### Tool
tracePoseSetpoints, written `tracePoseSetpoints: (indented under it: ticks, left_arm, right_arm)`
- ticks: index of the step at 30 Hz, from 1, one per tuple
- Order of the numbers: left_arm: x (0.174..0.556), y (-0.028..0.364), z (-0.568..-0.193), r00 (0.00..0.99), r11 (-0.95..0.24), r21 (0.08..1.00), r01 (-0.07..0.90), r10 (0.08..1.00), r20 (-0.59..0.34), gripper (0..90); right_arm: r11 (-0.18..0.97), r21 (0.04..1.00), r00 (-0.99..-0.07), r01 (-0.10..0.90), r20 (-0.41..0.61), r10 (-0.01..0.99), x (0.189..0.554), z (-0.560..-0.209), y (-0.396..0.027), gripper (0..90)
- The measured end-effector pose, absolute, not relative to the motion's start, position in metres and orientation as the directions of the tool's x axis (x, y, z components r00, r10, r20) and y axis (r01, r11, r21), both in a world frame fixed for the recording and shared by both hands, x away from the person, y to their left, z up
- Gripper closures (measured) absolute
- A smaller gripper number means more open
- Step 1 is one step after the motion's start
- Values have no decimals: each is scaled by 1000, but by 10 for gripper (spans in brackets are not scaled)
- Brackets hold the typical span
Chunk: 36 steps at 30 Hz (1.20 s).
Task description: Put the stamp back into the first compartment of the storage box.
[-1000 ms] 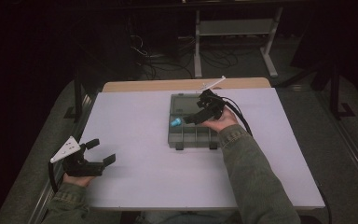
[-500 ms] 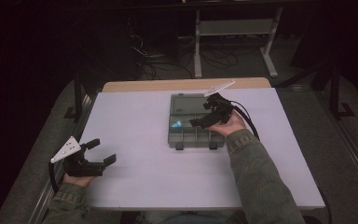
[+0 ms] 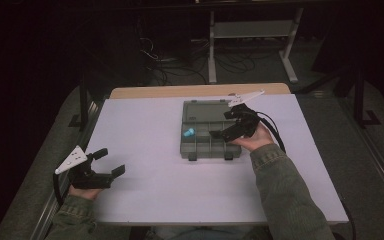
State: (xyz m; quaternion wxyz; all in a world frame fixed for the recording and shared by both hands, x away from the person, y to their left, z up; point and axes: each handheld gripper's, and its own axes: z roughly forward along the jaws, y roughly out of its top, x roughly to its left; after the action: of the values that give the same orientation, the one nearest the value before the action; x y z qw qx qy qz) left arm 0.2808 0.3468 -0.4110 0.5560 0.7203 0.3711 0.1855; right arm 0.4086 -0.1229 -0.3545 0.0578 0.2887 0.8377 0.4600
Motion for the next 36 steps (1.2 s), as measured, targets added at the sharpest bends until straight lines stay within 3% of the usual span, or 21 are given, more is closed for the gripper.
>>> tracePoseSetpoints:
  ticks: [15, 36]
  left_arm:
    - [281, 346, -411, 655, -102, 939, 328, 741, -148, 0]
    - [281, 347, -411, 655, -109, 939, 326, 742, -141, 0]
  right_arm:
    - [387, 831, -832, 400, 153, 533, 392, -353, -131, 0]
    - [333, 838, -802, 432, 187, 568, 368, -366, -170, 0]
